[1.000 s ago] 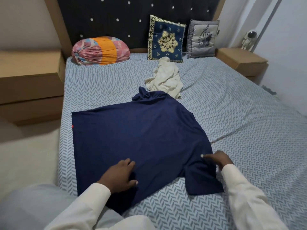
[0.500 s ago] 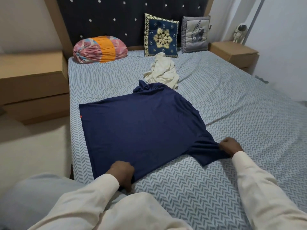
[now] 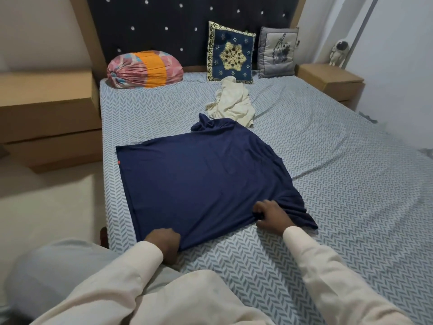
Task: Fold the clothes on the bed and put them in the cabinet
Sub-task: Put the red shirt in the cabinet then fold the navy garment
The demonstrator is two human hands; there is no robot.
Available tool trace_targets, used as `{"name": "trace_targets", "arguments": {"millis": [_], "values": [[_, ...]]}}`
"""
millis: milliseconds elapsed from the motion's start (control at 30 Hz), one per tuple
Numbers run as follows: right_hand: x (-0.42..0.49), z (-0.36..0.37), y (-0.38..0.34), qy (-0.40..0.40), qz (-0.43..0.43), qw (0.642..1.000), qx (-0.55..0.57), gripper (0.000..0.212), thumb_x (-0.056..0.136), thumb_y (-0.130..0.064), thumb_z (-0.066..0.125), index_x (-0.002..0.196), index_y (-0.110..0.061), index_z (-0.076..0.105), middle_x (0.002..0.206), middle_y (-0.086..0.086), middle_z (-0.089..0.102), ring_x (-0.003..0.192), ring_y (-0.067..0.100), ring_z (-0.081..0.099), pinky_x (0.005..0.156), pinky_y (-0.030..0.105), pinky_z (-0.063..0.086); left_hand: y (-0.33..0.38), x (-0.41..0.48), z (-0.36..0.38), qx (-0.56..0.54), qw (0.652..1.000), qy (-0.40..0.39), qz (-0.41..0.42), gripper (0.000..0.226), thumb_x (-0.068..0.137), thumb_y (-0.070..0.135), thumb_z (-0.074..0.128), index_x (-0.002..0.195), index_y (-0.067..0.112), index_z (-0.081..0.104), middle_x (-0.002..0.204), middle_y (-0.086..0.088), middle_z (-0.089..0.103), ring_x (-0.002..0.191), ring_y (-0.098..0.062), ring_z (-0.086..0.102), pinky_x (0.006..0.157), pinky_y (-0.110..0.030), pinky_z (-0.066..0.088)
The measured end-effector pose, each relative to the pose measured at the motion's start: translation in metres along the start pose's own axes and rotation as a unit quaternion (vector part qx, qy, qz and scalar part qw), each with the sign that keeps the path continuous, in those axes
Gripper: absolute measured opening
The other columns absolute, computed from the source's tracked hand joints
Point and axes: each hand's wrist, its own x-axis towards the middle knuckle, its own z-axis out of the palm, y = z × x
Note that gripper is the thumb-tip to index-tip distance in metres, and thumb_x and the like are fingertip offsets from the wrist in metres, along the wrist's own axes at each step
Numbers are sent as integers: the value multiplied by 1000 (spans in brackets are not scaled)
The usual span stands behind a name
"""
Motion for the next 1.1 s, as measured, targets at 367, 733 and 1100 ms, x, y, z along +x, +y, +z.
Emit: {"name": "trace_targets", "arguments": {"millis": [367,733,1100], "values": [[10,-10,-6,32,55,996,-63,22,76,-32,56,96,-28,61,105,-6,63,107,21,57,86,37,38,-10,-1,-7,-93,994,35,-34,53,82,53,53,123,20,57,126,-6,60,111,-27,59,89,-35,47],[70,17,-105,52,95,992,-59,44,85,-38,54,125,-21,53,126,12,49,117,34,45,94,39,41,-69,53,6,-182,966,28,-181,83,95,62,37,155,27,-9,162,-8,-16,149,-35,-6,119,-49,10],[157,-10,-89,72,92,993,35,49,89,-37,60,134,-19,53,129,14,54,121,37,48,99,40,42,-54,101,-22,-251,946,193,-74,71,99,58,27,155,29,-4,163,-6,-10,149,-30,-12,120,-48,-2]]}}
